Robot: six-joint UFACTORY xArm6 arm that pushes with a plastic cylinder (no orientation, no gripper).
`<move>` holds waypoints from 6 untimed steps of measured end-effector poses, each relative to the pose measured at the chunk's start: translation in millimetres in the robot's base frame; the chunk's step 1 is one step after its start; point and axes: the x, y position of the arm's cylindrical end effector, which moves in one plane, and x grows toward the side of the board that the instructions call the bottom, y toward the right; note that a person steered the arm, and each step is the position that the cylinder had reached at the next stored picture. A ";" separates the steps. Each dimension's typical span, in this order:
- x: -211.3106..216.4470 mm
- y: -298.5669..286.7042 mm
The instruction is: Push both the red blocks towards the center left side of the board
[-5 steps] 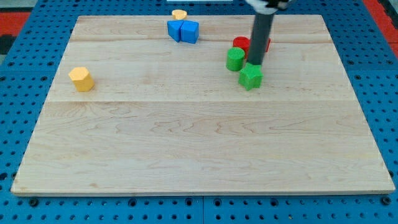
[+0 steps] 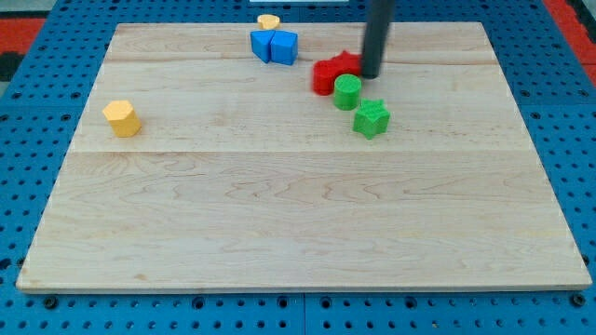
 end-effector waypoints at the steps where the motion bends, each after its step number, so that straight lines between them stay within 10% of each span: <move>1: 40.1 -84.1; 4: -21.4 27.8; 6: 30.4 -127.2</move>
